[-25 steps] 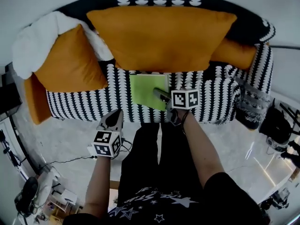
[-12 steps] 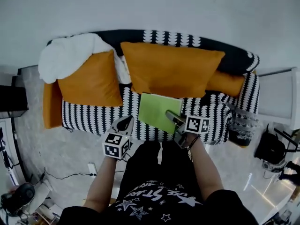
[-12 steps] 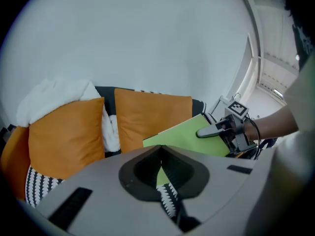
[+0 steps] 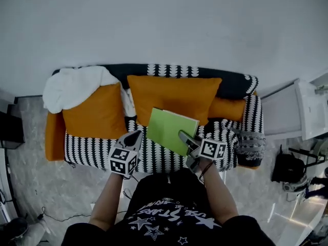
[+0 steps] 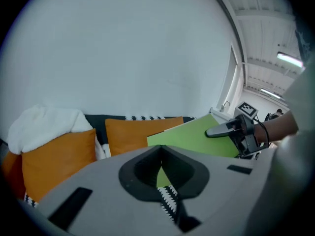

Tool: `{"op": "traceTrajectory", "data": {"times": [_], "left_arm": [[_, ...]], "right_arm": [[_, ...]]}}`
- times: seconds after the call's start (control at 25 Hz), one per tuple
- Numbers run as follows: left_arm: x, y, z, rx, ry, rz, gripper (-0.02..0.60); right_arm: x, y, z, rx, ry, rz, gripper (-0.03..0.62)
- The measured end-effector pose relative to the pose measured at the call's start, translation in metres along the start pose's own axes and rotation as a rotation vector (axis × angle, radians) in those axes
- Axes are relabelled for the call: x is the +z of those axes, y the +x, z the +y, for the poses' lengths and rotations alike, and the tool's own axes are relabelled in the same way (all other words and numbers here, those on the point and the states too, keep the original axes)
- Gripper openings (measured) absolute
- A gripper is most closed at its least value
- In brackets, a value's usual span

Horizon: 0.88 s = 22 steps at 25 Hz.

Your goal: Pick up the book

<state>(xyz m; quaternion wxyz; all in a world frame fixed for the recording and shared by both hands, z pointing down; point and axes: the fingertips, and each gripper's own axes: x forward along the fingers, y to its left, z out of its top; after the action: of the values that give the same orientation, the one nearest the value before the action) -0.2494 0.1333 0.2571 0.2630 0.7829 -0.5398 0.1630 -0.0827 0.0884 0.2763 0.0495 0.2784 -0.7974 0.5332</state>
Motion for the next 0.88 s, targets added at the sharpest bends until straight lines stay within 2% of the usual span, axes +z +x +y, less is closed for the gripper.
{"op": "traceTrajectory", "data": {"times": [0.32, 0.44, 0.6, 0.88], "left_arm": [[0.035, -0.031, -0.045, -0.026, 0.051, -0.073, 0.005], [0.039, -0.041, -0.058, 0.0, 0.066, -0.092, 0.003], [0.042, -0.043, -0.081, 0.042, 0.046, -0.111, 0.005], [0.046, -0.054, -0.145, 0.053, 0.076, -0.147, 0.005]], "right_arm": [[0.033, -0.043, 0.016, 0.026, -0.018, -0.091, 0.147], [0.04, -0.057, 0.019, 0.045, -0.03, -0.091, 0.147], [0.045, -0.085, 0.021, 0.067, -0.05, -0.087, 0.147], [0.039, -0.137, 0.015, 0.112, -0.029, -0.11, 0.147]]}}
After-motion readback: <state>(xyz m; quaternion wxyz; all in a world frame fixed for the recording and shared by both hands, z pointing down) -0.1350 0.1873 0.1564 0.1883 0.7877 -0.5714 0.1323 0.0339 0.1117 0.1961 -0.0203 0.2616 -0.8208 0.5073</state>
